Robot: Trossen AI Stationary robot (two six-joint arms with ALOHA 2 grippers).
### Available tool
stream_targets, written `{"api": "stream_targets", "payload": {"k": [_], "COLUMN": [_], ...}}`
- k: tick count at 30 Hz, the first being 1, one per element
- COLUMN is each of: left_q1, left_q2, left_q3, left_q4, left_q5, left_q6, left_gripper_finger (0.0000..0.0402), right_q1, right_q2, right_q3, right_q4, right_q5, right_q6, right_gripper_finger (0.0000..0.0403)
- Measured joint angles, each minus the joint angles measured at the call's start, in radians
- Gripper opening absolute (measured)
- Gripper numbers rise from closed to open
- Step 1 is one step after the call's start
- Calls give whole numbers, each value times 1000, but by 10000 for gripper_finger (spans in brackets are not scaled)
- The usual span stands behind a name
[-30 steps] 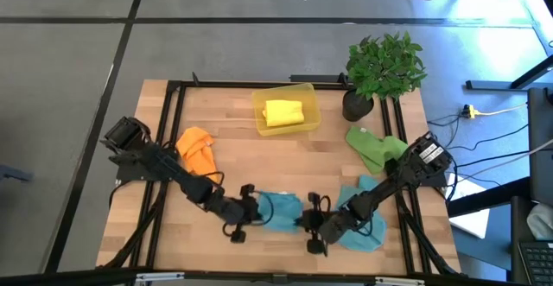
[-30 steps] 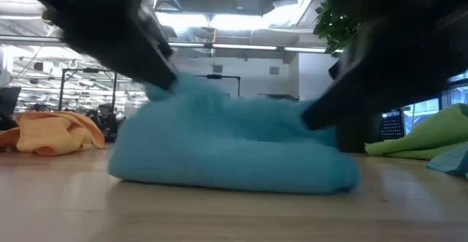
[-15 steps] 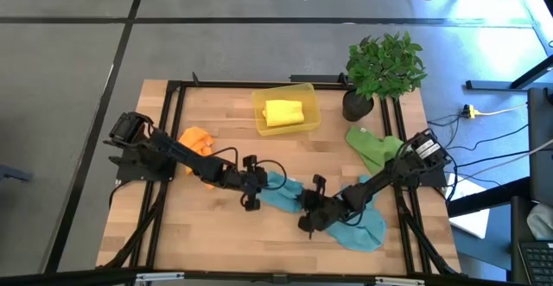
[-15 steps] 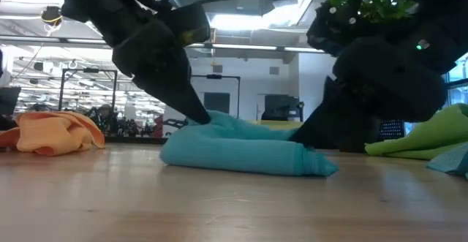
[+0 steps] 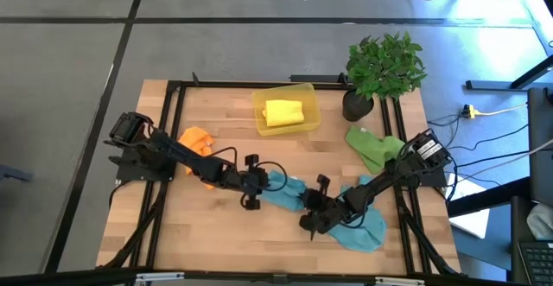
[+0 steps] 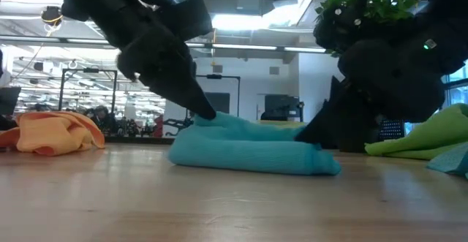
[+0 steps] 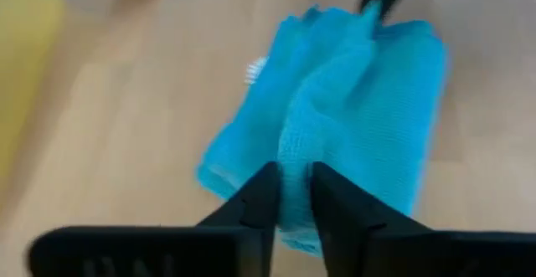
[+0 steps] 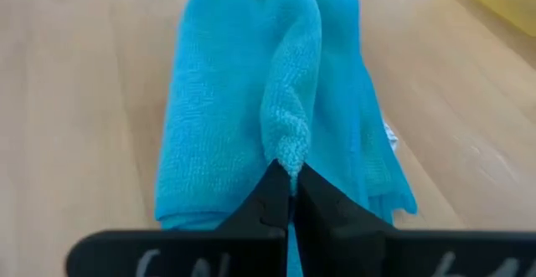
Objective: Fold microfiber towels
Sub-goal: Fold the left blue microfiber towel
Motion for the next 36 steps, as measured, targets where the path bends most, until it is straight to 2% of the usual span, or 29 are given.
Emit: {"api": "stream_targets", "payload": {"k": [3, 8, 12, 17, 23, 26, 30, 36], "left_q1": [1, -3, -23, -55, -102, -117, -126, -100], "left_q2": [0, 0, 0, -3, -3, -3, -3, 17], "left_q3": [0, 0, 0, 0, -1, 0, -1, -1], "left_q4": [-1, -2, -3, -2, -2, -2, 19, 102], "left_q5": [-67, -79, -113, -131, -133, -122, -119, -120], "left_q6": [0, 2, 3, -1, -30, -51, -55, -33], "left_gripper_finger": [103, 134, 141, 141, 141, 144, 156, 165], "right_q1": [-10, -12, -12, -46, -64, -69, -66, -68], "right_q2": [0, -7, -18, -18, -18, -18, -18, -35], "right_q3": [0, 0, 0, -1, -27, -33, -28, -3], "right_q4": [-21, -25, -49, -165, -161, -167, -166, -224], "right_q5": [31, 126, 168, 195, 202, 204, 205, 269], "right_q6": [34, 47, 65, 156, 177, 146, 95, 51], "right_gripper_finger": [6, 7, 8, 9, 13, 37, 92, 164]}}
